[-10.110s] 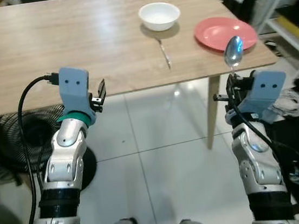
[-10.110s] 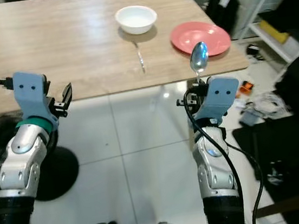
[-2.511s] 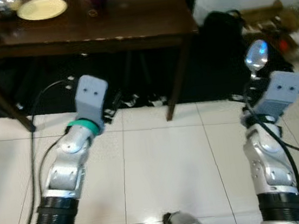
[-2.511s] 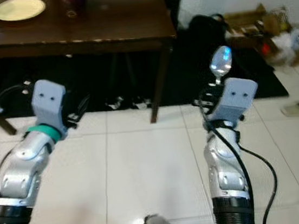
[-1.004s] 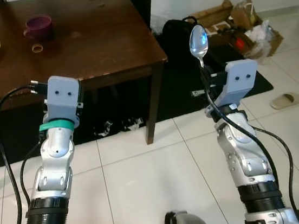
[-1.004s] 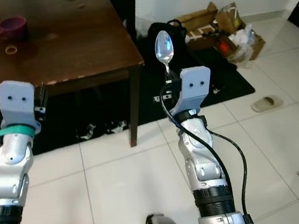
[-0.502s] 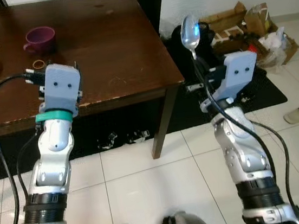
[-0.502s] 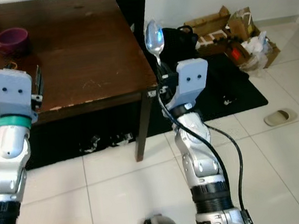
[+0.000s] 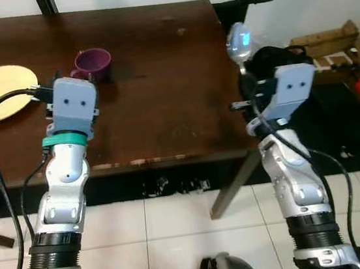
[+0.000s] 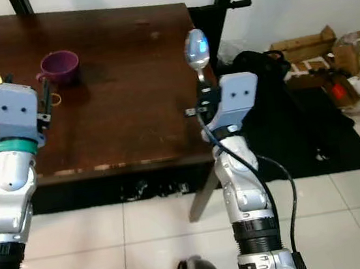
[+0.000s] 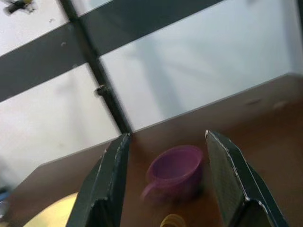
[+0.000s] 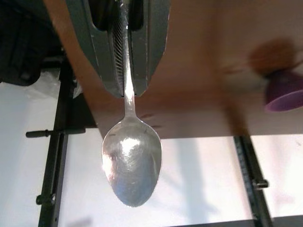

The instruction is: Setting the table

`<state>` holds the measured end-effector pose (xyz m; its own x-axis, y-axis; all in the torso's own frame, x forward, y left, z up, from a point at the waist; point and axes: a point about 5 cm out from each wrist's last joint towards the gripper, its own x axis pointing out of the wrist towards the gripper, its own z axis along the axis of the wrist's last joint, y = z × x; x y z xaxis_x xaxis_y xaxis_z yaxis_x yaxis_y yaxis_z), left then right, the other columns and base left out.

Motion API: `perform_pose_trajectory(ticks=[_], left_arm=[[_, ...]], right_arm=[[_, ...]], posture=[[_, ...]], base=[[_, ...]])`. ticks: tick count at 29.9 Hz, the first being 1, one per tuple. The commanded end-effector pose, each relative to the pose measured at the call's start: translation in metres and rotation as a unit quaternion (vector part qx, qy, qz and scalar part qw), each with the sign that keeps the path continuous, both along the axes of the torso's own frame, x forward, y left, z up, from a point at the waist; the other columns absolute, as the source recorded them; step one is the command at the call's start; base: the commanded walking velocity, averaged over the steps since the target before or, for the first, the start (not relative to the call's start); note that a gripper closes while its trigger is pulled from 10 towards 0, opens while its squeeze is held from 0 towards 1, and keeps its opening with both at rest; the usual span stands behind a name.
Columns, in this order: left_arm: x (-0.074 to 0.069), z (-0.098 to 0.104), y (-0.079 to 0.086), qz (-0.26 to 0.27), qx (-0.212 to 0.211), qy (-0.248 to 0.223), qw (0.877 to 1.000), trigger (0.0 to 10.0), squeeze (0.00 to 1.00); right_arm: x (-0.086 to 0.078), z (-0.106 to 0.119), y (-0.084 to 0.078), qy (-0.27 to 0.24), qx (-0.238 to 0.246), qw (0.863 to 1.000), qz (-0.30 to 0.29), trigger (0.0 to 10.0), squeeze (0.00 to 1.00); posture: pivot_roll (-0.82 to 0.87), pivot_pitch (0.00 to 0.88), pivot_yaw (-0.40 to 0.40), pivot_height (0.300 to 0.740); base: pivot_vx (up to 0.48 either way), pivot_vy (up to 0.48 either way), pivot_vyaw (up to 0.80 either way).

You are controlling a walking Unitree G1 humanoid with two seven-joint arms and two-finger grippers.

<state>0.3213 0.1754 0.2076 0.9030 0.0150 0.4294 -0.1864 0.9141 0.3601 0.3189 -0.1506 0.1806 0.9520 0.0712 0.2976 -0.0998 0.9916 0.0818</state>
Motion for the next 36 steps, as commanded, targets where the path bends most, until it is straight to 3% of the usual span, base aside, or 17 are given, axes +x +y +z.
perform_pose_trajectory(ticks=[1,11,16,32,36], left_arm=[[0.000,-0.005,-0.001,0.001,0.005,0.009,1.000,10.0,0.00],[0.000,-0.003,-0.004,-0.009,0.012,0.005,1.000,10.0,0.00],[-0.007,-0.008,-0.020,-0.090,0.030,0.030,0.995,10.0,0.00],[-0.009,-0.010,-0.023,-0.090,0.015,0.037,0.995,10.0,0.00],[-0.007,-0.004,-0.018,-0.084,0.012,0.033,0.996,10.0,0.00]], right_arm=[[0.000,0.000,-0.002,0.002,0.005,1.000,-0.004,10.0,0.00],[-0.001,0.001,-0.004,-0.002,0.003,1.000,-0.010,10.0,0.00],[0.000,-0.001,-0.013,0.003,-0.014,1.000,-0.024,10.0,0.00],[-0.001,-0.004,-0.011,0.012,-0.021,1.000,-0.019,10.0,0.00],[-0.002,-0.004,-0.004,0.016,-0.038,0.999,0.021,10.0,0.00]], posture=[[0.05,0.000,0.010,0.740],[0.05,0.000,0.013,0.740],[0.05,0.000,0.013,0.740],[0.05,0.000,0.011,0.740],[0.06,0.006,0.010,0.740]], base=[[0.465,0.000,0.00],[0.458,0.000,0.00],[0.000,0.000,0.00],[0.000,0.000,0.00],[0.000,0.000,0.00]])
